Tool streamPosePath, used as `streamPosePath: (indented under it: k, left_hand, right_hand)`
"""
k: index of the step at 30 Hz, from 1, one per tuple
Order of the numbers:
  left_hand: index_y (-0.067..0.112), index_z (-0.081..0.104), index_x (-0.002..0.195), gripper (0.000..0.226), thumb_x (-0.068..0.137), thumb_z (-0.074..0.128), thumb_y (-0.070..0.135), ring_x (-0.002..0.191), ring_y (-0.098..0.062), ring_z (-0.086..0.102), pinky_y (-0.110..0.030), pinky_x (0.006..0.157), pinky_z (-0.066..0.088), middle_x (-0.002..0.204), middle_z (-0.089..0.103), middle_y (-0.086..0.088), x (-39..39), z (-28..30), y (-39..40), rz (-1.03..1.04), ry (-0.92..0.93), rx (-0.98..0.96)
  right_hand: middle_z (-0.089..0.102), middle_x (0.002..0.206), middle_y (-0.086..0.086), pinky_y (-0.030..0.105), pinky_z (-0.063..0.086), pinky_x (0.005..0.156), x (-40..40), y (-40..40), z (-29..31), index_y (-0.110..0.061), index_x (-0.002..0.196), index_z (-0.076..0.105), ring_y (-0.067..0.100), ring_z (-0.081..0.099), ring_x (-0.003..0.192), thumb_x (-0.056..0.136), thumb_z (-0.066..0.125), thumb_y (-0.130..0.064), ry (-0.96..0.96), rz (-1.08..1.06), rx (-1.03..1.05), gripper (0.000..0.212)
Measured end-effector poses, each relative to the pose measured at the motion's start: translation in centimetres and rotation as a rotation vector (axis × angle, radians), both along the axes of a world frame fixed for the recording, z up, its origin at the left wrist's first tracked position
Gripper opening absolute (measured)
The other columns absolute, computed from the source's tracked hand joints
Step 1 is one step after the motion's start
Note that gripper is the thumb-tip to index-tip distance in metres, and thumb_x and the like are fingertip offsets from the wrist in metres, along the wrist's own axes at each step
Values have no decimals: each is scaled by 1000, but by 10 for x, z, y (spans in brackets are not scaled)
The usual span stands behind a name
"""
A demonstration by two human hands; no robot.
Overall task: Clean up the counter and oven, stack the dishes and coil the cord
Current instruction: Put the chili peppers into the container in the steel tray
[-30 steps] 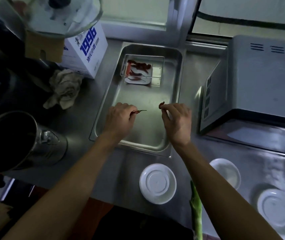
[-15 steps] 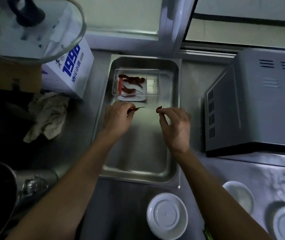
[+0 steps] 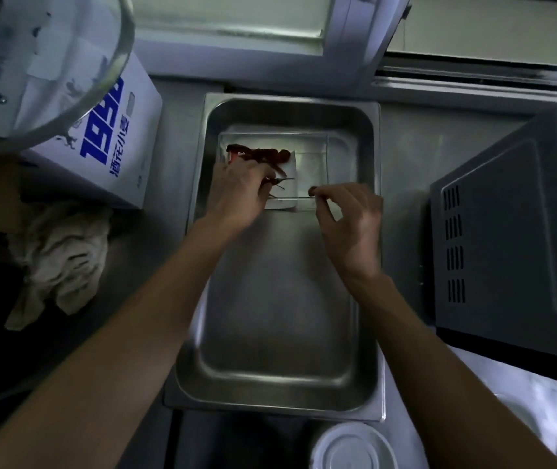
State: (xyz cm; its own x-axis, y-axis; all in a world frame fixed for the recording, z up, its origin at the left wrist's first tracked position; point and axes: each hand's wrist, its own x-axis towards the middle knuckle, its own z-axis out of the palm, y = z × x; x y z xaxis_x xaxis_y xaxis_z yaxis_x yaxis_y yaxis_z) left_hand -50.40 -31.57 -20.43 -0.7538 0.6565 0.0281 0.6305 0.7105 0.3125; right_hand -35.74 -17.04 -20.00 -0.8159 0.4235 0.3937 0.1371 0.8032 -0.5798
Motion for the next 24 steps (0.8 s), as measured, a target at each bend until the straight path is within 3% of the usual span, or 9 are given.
streamPosePath:
  k: [7,11,17,24]
  left_hand:
    - [16,69,105,21,91,58,28,102,-27,58,-43,84,43,106,68,-4,-8,-16,-13,13,-7,79]
    - [16,69,104,16,91,61,21,101,-24,57,-31,80,28,108,68,-2,-6,-16,-28,65,47,134]
    - [19,68,103,16,94,56,23,100,-20,55,-33,80,31,105,67,-1,-1,-15,-39,143,12,189]
    - [16,68,109,18,95,58,22,101,-20,58,-34,84,38,108,68,-3,5,-9,-49,184,-26,229]
  right_hand:
    - [71,94,-2,47,49,78,-39,2,-19,-18,99,73,19,63,91,91,63,-16,4,17,-20,12]
    - [71,93,-1,41,47,80,-58,-7,-22,-17,99,74,20,62,92,90,65,-17,-21,38,8,12]
    - [71,87,-1,48,49,74,-85,-25,-27,-18,94,74,24,63,86,86,66,-13,-97,32,25,12]
    - [72,94,0,50,52,78,-85,-36,-27,-19,111,71,24,63,91,88,65,-14,-183,84,-96,25]
